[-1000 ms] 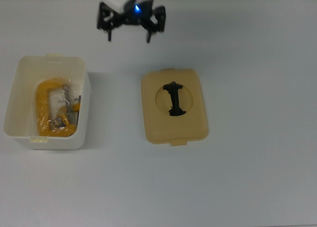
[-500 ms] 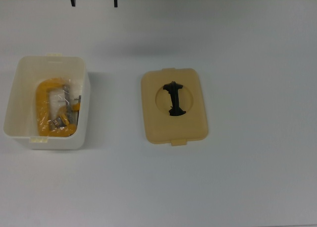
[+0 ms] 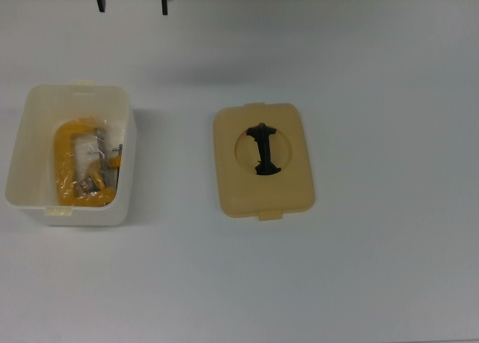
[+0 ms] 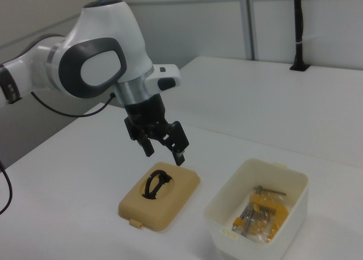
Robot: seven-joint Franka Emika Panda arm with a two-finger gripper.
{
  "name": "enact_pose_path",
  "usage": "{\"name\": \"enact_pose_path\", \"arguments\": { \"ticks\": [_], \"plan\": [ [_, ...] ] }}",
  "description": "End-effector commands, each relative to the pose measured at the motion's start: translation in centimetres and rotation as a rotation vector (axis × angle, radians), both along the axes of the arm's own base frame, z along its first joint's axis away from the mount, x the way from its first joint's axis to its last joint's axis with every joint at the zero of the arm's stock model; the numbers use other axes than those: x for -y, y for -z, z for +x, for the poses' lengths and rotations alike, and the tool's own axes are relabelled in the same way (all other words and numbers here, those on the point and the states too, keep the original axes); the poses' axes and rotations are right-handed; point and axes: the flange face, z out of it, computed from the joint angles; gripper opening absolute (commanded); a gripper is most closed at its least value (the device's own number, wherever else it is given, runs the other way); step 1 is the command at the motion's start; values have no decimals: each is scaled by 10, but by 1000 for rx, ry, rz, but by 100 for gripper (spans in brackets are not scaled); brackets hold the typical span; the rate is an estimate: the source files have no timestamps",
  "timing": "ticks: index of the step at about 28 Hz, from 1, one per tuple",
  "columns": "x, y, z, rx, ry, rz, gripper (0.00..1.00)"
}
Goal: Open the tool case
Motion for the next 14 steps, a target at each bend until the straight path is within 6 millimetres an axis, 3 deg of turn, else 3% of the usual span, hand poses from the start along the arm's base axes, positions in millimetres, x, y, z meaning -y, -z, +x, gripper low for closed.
{"name": "enact_pose_path", "arguments": {
  "ticks": [1,3,14],
  "plan": [
    [21,10,1,-20,31,18,100],
    [32,18,3,-39,13,19,100],
    [26,14,8,-18,-4,69,100]
  ]
}}
